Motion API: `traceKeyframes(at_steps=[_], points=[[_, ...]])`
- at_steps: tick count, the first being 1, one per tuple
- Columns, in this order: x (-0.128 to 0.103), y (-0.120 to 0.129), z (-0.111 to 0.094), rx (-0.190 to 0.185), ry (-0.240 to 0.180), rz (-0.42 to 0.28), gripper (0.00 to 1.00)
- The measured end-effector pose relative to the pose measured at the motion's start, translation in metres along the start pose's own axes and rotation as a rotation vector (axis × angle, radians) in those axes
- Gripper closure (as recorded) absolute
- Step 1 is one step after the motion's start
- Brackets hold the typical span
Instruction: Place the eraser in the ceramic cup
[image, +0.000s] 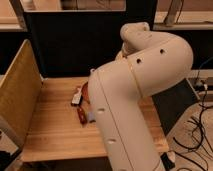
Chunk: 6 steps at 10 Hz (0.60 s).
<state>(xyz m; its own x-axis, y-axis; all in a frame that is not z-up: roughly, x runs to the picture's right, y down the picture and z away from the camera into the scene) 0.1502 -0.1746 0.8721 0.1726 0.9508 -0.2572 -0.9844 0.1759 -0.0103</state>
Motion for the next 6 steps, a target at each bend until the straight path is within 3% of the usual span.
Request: traceKeyframes(at_steps=[2, 3, 4, 6], points=[[-0.001, 0.002, -0.001, -0.001, -0.001, -0.005, 0.2], [-0.003, 0.014, -0.004, -0.014, 0.003, -0.044, 0.2], [-0.003, 0.035, -0.007, -0.035, 0.013, -0.092, 0.2], [0.003, 0.088, -0.016, -0.06, 0.062, -0.261, 0.2]])
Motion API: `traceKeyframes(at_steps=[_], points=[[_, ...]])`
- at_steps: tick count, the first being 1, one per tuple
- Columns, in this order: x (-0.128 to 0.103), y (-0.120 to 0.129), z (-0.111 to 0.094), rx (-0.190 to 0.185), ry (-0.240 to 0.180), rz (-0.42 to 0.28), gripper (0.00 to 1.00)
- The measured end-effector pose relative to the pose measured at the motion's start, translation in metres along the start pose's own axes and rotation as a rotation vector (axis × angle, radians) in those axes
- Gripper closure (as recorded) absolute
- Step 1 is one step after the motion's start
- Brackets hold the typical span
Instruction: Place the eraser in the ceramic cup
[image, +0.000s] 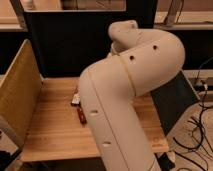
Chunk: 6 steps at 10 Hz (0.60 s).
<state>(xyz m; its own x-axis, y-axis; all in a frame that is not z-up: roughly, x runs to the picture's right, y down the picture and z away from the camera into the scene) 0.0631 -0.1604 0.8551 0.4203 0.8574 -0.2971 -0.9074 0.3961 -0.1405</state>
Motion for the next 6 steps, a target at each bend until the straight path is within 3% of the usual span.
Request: traceKeyframes(at_steps=[3, 6], points=[[-0.01, 0.05, -0.016, -0.008, 0.021, -0.166, 0.2], [-0.016, 0.086, -0.032, -0.005, 0.021, -0.254, 0.2]])
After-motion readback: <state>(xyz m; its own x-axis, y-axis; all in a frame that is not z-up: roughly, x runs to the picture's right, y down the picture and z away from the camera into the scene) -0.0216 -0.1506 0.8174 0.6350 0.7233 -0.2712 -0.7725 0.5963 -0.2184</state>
